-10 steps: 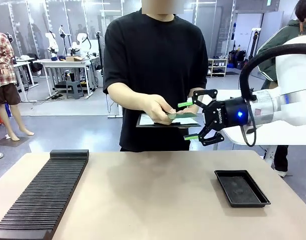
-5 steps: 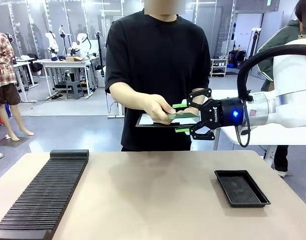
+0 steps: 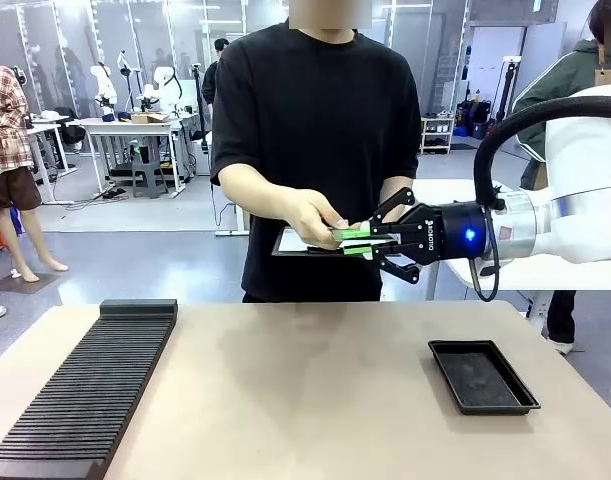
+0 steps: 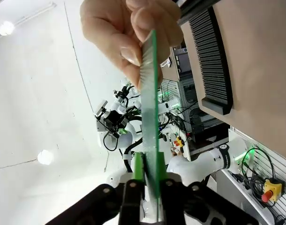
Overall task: Inspect the PCB.
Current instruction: Pick up the Blank PCB that the human is holding, then place the Blank PCB in the ESD tray.
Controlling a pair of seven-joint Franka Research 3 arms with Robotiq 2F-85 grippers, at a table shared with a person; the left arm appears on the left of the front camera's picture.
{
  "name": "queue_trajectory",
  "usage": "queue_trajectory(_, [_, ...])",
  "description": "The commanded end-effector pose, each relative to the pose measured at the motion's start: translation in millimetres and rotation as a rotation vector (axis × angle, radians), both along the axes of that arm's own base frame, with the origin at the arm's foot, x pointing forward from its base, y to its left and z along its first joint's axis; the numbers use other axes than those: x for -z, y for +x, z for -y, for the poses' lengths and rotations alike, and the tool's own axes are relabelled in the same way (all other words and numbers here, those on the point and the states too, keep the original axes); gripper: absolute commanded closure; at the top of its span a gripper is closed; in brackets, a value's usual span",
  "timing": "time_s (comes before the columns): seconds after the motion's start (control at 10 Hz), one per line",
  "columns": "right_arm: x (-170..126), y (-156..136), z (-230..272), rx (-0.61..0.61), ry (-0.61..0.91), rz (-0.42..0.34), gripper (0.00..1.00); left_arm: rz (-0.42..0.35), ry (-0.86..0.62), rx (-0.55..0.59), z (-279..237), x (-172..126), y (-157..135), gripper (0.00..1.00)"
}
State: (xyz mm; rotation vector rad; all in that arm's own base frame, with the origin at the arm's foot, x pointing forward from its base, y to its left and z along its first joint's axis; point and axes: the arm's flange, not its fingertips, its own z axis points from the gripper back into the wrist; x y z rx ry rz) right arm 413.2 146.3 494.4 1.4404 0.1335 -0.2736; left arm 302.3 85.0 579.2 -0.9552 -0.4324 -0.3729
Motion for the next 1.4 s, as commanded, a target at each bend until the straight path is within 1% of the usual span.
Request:
queue_trajectory(0.0, [3,-5,-8,0.013,0.019,0.028,1.00,-0.009,0.004,0.003,1,-3,-1,0.00])
queue_trajectory(0.3, [5,-4,-8,0.014,0.025,0.033,1.00,-0.009,0.004,0.003,1,-3,-1,0.00])
queue_trajectory(0.5, [12,-5,-3,0.010,0.039,0.027,1.00,-0.009,0.004,0.003,1,-3,-1,0.00])
queue_trajectory(0.6, [1,-2,-3,-0.002,0.007,0.007,1.00,-0.009,0.004,0.003,1,-3,-1,0.00])
queue_trajectory(1.3, [1,-2,-3,-0.002,0.007,0.007,1.00,-0.009,0.004,0.003,1,-3,-1,0.00])
